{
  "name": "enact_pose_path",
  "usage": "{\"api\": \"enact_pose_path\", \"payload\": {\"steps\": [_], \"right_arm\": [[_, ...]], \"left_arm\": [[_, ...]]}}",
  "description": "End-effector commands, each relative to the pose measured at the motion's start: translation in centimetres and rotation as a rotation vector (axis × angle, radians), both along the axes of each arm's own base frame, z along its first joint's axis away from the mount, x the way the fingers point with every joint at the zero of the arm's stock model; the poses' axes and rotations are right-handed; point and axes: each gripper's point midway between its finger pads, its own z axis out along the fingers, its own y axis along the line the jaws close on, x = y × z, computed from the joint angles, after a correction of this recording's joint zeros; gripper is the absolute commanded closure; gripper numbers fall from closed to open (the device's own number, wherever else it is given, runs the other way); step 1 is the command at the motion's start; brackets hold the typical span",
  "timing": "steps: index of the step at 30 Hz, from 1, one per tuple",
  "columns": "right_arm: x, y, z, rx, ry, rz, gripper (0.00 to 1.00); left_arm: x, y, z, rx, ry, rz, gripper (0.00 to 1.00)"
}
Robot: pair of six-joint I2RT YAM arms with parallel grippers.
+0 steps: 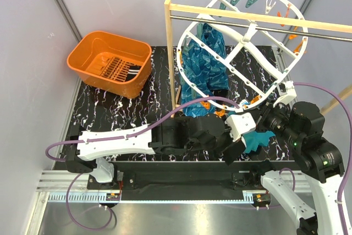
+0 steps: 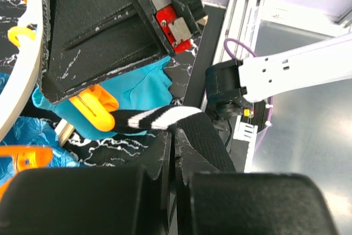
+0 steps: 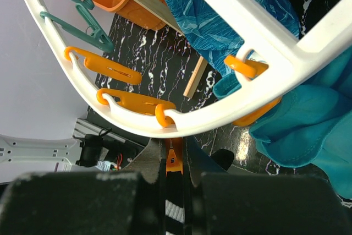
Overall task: Clip the socks to the hanger
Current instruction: Clamp the sock onto the hanger.
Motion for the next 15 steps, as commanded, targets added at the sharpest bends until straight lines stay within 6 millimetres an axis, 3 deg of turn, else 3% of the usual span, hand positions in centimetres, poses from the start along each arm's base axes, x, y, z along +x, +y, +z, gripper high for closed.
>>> {"api": "enact_pose_path", "payload": {"steps": [1, 15], "right_arm": [[-0.2, -0.5, -2.5, -0.040, 0.107, -0.024, 1.00], [-0.2, -0.6, -1.8, -0.031, 0.080, -0.033, 1.00]], "left_arm": [[0.4, -0.2, 2.1, -0.036, -0.035, 0.012, 1.00], [1.3, 0.6, 1.1, 0.039, -0.075, 0.041, 1.00]]}}
